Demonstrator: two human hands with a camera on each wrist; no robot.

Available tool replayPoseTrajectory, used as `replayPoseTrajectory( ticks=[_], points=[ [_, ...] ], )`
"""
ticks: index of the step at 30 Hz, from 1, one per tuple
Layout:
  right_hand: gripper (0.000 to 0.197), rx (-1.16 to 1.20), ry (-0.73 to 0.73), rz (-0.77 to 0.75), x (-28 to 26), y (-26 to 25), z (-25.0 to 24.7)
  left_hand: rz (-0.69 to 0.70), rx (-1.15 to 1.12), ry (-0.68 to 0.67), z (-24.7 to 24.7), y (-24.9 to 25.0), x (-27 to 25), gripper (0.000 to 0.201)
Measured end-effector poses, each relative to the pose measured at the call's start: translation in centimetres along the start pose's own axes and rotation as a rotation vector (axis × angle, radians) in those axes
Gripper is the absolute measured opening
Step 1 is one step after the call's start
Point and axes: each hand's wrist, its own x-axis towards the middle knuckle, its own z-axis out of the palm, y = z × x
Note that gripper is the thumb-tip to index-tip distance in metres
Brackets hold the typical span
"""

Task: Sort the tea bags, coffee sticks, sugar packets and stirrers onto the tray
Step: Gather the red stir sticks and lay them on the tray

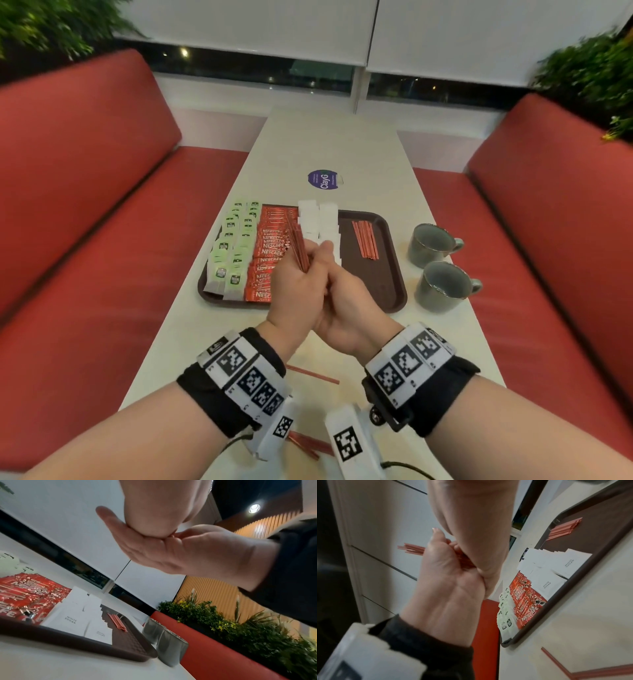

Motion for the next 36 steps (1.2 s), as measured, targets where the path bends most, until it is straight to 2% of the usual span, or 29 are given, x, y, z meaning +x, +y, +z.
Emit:
replayPoseTrajectory(
  ticks=[2,4,7,9,11,13,15,16,19,21,26,33,36],
  points=[
    [0.043,0.001,-0.014,0.020,-0.1,0.1,-0.2,-0.074,-0.049,-0.035,0.0,-0.2,0.2,0.030],
    [0.045,-0.214,0.029,-0.009,0.3,0.5,-0.9,-0.203,-0.157,-0.085,-0.2,-0.6,0.4,0.034],
    [0.031,-0.956,0.130,-0.202,0.8,0.7,-2.1,-0.368,-0.265,-0.113,-1.5,-1.2,0.5,0.043],
    [0.025,-1.464,0.082,-0.242,1.1,1.1,-3.8,-0.471,-0.299,-0.163,-3.4,-1.5,0.3,0.041],
    [0.033,-1.838,-0.076,-0.106,1.5,2.3,-5.8,-0.573,-0.110,-0.232,-5.9,-2.3,0.2,0.035],
    [0.035,-2.053,-0.184,0.005,1.7,4.1,-6.9,-0.579,0.374,-0.347,-8.3,-3.8,0.2,0.032],
    [0.026,-2.143,-0.219,0.003,1.9,5.3,-7.2,-0.488,0.854,-0.490,-9.8,-5.4,0.0,0.027],
    [0.021,-2.171,-0.219,-0.016,2.1,5.6,-7.1,-0.465,1.009,-0.564,-10.1,-5.9,-0.2,0.024],
    [0.019,-2.213,-0.198,0.005,2.7,6.0,-6.9,-0.448,1.270,-0.707,-9.8,-7.6,-1.3,0.030],
    [0.018,-2.213,-0.170,0.049,2.8,5.9,-7.0,-0.475,1.294,-0.695,-9.2,-8.4,-1.6,0.030],
    [0.004,-2.177,-0.059,0.102,2.4,4.8,-8.3,-0.503,1.330,-0.686,-7.7,-8.1,-1.2,0.015],
    [0.018,-2.148,0.044,0.121,1.1,4.0,-11.1,-0.416,1.441,-0.659,-6.4,-7.8,-1.1,0.025],
    [0.015,-2.095,0.043,0.107,0.7,3.7,-11.7,-0.418,1.458,-0.676,-6.2,-8.0,-1.0,0.026]
  ],
)
